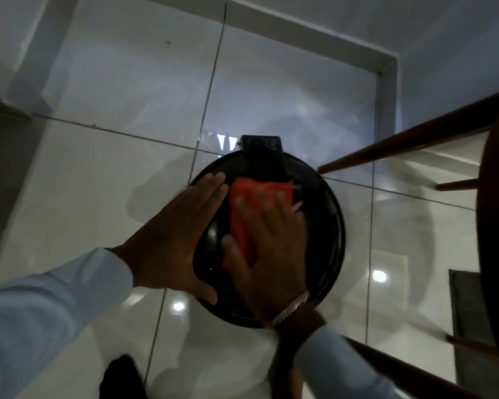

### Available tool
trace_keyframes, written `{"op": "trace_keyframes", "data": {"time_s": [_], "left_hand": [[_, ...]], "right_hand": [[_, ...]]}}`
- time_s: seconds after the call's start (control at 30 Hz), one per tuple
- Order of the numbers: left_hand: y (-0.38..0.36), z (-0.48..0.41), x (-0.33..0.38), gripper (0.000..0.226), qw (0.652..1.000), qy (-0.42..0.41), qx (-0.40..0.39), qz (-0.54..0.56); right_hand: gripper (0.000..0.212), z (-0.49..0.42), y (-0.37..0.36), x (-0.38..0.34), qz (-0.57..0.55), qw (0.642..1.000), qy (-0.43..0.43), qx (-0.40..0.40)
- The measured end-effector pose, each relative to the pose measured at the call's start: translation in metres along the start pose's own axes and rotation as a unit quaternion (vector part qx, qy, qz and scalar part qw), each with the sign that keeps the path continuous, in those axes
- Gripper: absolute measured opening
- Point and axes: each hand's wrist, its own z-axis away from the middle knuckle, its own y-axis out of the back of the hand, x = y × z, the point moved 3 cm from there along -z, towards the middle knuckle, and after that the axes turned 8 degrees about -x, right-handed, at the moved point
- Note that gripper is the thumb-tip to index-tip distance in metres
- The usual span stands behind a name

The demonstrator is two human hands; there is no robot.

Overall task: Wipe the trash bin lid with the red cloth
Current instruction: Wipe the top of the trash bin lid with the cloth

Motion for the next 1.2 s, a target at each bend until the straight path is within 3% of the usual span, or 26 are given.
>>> {"op": "trace_keyframes", "data": {"time_s": [0.1, 0.27, 0.37, 0.53, 0.6, 0.73, 0.93, 1.1, 1.2], "left_hand": [[0.002, 0.001, 0.001, 0.155, 1.000, 0.005, -0.006, 0.000], [-0.001, 0.000, 0.001, 0.154, 1.000, 0.008, -0.003, 0.004], [-0.003, -0.001, 0.000, 0.154, 1.000, 0.010, 0.000, 0.001], [0.001, -0.001, 0.002, 0.154, 1.000, 0.008, -0.004, 0.007], [0.003, 0.000, 0.004, 0.153, 1.000, 0.011, -0.009, 0.004], [0.000, -0.003, 0.007, 0.153, 1.000, 0.011, 0.001, 0.004], [-0.002, -0.003, 0.008, 0.152, 1.000, 0.012, -0.002, 0.013], [-0.002, -0.004, 0.007, 0.154, 1.000, 0.016, 0.004, 0.013], [-0.003, -0.004, 0.005, 0.153, 1.000, 0.013, 0.010, 0.007]], "right_hand": [[0.059, 0.044, 0.002, 0.014, 0.020, 1.000, 0.010, -0.019], [0.063, 0.001, 0.026, 0.044, -0.065, 0.977, -0.188, 0.073], [0.060, -0.026, 0.014, 0.013, -0.020, 0.987, -0.138, 0.075], [0.063, 0.035, -0.004, -0.002, 0.041, 0.998, 0.028, -0.041], [0.064, 0.051, 0.007, 0.017, 0.043, 0.998, 0.008, -0.042], [0.061, 0.012, 0.015, 0.019, 0.001, 0.991, -0.131, 0.006], [0.059, 0.018, 0.003, -0.003, 0.025, 0.998, -0.026, -0.044], [0.055, 0.003, 0.019, 0.019, -0.003, 0.994, -0.106, 0.035], [0.050, -0.009, 0.010, -0.001, -0.010, 0.998, -0.048, 0.046]]}}
